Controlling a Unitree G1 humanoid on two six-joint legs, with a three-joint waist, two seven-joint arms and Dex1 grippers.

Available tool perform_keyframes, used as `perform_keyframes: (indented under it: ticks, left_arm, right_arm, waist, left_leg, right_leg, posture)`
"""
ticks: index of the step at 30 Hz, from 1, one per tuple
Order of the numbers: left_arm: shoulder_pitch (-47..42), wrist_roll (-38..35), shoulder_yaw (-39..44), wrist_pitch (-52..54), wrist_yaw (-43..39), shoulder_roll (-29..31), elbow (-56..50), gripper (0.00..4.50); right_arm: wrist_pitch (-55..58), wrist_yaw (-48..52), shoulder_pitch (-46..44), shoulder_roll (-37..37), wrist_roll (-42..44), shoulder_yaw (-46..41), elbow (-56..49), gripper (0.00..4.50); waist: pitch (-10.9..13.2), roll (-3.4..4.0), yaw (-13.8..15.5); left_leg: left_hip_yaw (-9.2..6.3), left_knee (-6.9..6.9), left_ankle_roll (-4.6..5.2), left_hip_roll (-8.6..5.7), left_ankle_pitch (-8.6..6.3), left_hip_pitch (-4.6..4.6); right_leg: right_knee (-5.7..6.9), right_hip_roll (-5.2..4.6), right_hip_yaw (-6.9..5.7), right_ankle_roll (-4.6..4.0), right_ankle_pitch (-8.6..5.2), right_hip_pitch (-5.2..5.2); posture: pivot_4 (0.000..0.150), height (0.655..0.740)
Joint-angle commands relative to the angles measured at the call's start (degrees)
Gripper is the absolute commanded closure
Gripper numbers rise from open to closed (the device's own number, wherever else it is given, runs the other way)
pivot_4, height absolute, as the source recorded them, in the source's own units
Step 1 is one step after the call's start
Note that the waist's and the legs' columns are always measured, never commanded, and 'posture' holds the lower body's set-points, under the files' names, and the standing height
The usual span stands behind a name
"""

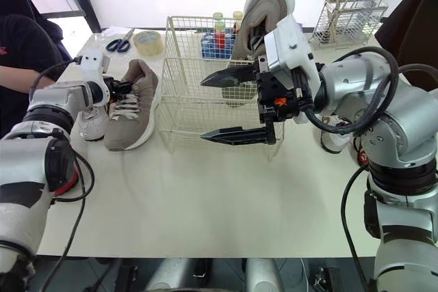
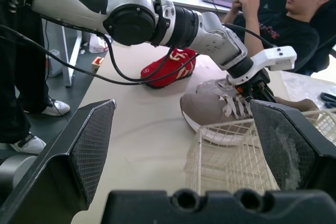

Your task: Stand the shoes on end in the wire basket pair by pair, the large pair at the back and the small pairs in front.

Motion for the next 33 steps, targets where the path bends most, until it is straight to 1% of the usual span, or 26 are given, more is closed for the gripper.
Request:
perform_keyframes:
  ticks: [1, 4, 7, 11, 13, 15, 16, 17, 20, 23, 26, 29, 30, 33]
  left_arm:
    - [0.92, 0.37, 2.34, 0.89, 1.71, 0.18, 0.88, 4.45]
    - [0.29, -0.33, 4.48, 0.49, 2.17, 0.20, 0.63, 4.45]
    - [-3.00, -3.87, 9.48, -1.45, 3.03, 1.09, -0.25, 4.45]
    - [-7.75, -6.92, 14.20, -7.55, 4.49, 2.59, -2.12, 4.45]
    - [-11.93, -9.88, 17.13, -13.83, 3.85, 3.43, -6.17, 4.45]
    - [-14.34, -11.08, 17.93, -21.23, 3.43, 3.26, -11.94, 4.45]
    - [-14.75, -11.76, 17.80, -22.49, 2.79, 2.48, -15.24, 4.45]
    - [-15.02, -13.26, 18.23, -24.17, 2.76, 1.05, -19.97, 4.45]
    - [-15.76, -16.90, 19.02, -29.33, 4.40, -3.51, -31.94, 4.45]
    - [-16.15, -19.95, 19.45, -32.41, 7.23, -8.49, -39.94, 4.45]
    - [-14.76, -19.55, 17.60, -34.37, 8.80, -11.71, -44.21, 4.45]
    - [-11.52, -17.30, 14.19, -40.54, 11.02, -18.98, -47.31, 4.45]
    - [-10.63, -16.45, 13.10, -43.23, 11.00, -21.01, -47.51, 4.45]
    - [-9.33, -14.57, 11.35, -48.25, 11.66, -24.25, -46.25, 4.45]
  right_arm:
    - [-0.52, -0.43, -2.13, -0.54, 0.13, -0.26, -0.59, 0.00]
    - [-1.15, -0.21, -2.72, -0.36, -0.57, 0.48, 0.44, 0.00]
    - [-2.22, 0.27, -2.97, -0.45, -1.51, 1.10, 1.33, 0.00]
    - [-3.29, 1.06, -3.00, -0.54, -2.28, 1.42, 2.42, 0.00]
    - [-4.13, 1.57, -3.18, -0.38, -2.87, 1.76, 3.23, 0.00]
    - [-4.95, 2.05, -3.37, -0.19, -3.48, 2.04, 4.06, 0.00]
    - [-5.37, 2.27, -3.52, -0.04, -3.81, 2.21, 4.58, 0.00]
    - [-5.69, 2.44, -3.67, 0.10, -4.03, 2.32, 4.95, 0.00]
    - [-6.63, 2.95, -4.42, 0.62, -4.71, 2.76, 6.24, 0.00]
    - [-7.40, 3.35, -5.02, 0.93, -5.43, 3.08, 7.15, 0.00]
    - [-7.87, 3.44, -5.16, 0.91, -5.83, 3.18, 7.40, 0.00]
    - [-7.17, 2.68, -4.49, 0.25, -5.21, 1.86, 6.11, 0.00]
    - [-6.85, 2.37, -4.11, -0.06, -4.94, 1.38, 5.58, 0.00]
    - [-5.91, 1.42, -3.24, -0.72, -4.32, 0.48, 4.20, 0.00]
  waist:
    - [0.00, 0.00, -0.02]
    - [0.00, 0.00, 0.03]
    - [0.01, -0.03, 0.06]
    - [0.21, -0.41, 0.13]
    - [0.22, -0.45, 0.10]
    - [0.25, -0.54, 0.06]
    - [0.25, -0.54, 0.05]
    - [0.24, -0.53, 0.06]
    - [0.23, -0.52, 0.15]
    - [0.23, -0.52, 0.42]
    - [0.23, -0.53, 0.37]
    - [0.18, -0.48, 0.40]
    - [0.18, -0.49, 0.48]
    - [0.18, -0.49, 0.55]
  left_leg:
    - [0.00, 0.00, 0.00, 0.00, 0.00, 0.00]
    - [0.00, 0.02, 0.00, 0.00, 0.00, 0.00]
    - [0.00, 0.06, 0.01, -0.01, -0.01, -0.01]
    - [-0.04, 0.13, 0.00, 0.00, 0.00, -0.19]
    - [-0.07, 0.34, -0.13, 0.01, 0.07, -0.44]
    - [-0.08, 0.68, -0.19, 0.01, 0.10, -1.03]
    - [-0.08, 0.76, -0.19, 0.01, 0.11, -1.30]
    - [-0.06, 0.78, -0.16, -0.01, 0.09, -1.32]
    - [0.01, 0.82, 0.02, -0.13, -0.02, -1.25]
    - [-0.01, 0.87, 0.06, -0.17, -0.04, -1.15]
    - [-0.01, 0.94, 0.04, -0.15, 0.00, -1.09]
    - [0.00, 0.93, 0.01, -0.14, 0.02, -0.97]
    - [-0.03, 0.94, 0.01, -0.13, 0.03, -0.96]
    - [-0.01, 0.97, 0.01, -0.13, 0.03, -0.98]
  right_leg:
    - [0.02, 0.00, 0.00, 0.00, 0.00, 0.00]
    - [0.02, 0.00, 0.00, 0.00, 0.00, 0.00]
    - [0.02, 0.00, -0.01, 0.00, 0.00, 0.01]
    - [0.06, 0.01, -0.05, 0.00, 0.00, -0.12]
    - [0.06, 0.02, -0.11, 0.02, 0.02, -0.23]
    - [0.11, 0.03, -0.13, 0.18, 0.13, -0.65]
    - [0.05, 0.02, -0.13, 0.30, 0.33, -0.85]
    - [-0.04, 0.00, -0.12, 0.35, 0.40, -0.84]
    - [-0.17, -0.13, -0.11, 0.51, 0.49, -0.68]
    - [-0.18, -0.16, -0.11, 0.52, 0.50, -0.55]
    - [-0.16, -0.12, -0.11, 0.52, 0.50, -0.48]
    - [-0.11, -0.10, -0.10, 0.52, 0.50, -0.40]
    - [-0.11, -0.09, -0.12, 0.52, 0.50, -0.36]
    - [-0.14, -0.09, -0.11, 0.52, 0.50, -0.37]
  posture:
    - [0.150, 0.7400]
    - [0.150, 0.7400]
    - [0.150, 0.7400]
    - [0.150, 0.7400]
    - [0.150, 0.7400]
    - [0.150, 0.7400]
    - [0.150, 0.7400]
    - [0.150, 0.7400]
    - [0.150, 0.7400]
    - [0.150, 0.7400]
    - [0.150, 0.7400]
    - [0.150, 0.7400]
    - [0.150, 0.7400]
    - [0.150, 0.7400]
